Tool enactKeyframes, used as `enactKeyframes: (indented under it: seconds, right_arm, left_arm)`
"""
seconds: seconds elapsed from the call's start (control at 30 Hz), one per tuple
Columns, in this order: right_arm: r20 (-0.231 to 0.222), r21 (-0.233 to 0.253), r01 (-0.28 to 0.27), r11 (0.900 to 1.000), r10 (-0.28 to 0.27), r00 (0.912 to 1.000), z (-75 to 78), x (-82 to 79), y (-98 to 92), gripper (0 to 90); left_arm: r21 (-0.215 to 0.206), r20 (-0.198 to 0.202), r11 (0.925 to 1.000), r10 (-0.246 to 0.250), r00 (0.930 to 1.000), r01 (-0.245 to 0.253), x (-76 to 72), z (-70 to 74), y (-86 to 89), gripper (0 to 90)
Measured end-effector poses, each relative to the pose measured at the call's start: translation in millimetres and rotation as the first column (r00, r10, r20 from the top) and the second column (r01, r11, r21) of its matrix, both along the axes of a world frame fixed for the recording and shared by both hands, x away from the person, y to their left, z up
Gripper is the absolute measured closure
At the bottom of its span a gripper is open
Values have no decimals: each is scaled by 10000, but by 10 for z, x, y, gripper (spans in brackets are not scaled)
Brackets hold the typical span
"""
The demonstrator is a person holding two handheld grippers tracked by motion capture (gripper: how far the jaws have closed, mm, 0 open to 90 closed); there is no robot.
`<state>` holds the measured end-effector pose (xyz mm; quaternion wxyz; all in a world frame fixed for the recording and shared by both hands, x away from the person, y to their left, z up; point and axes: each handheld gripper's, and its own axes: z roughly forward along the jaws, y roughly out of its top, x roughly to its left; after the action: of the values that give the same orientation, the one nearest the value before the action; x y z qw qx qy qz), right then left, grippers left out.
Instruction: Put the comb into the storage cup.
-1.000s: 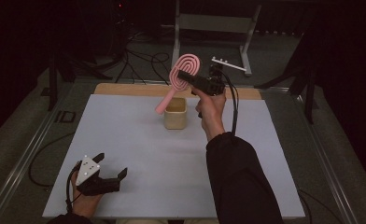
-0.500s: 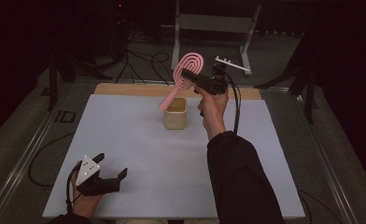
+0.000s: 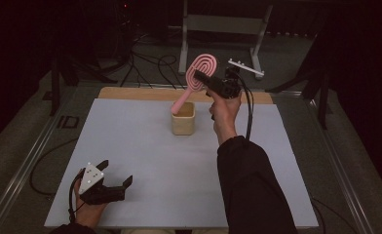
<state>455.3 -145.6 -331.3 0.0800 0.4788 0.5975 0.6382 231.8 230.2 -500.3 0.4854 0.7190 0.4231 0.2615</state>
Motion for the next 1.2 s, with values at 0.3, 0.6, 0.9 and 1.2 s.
enactKeyframes:
  seconds: [0.3, 0.6, 0.9, 1.2]
  right_arm:
    - [70, -151, 199, 9997, -198, 9998, -30, 19, -5, 635]
    - [305, -462, 462, 9979, -448, 9985, -60, 9, 8, 635]
    - [399, -754, 542, 9957, -513, 9979, -125, 4, 39, 635]
    - [360, -799, 595, 9950, -568, 9977, -191, 4, 62, 635]
  left_arm:
    - [-9, 11, 10000, 1, 10000, -1, -2, 1, 2, 2]
    - [-13, -3, 10000, -6, 10000, 6, -3, -2, -1, 2]
    - [17, -22, 10000, -21, 10000, 22, 0, -6, -8, 2]
    - [65, -40, 10000, -48, 10000, 48, 2, -8, -8, 2]
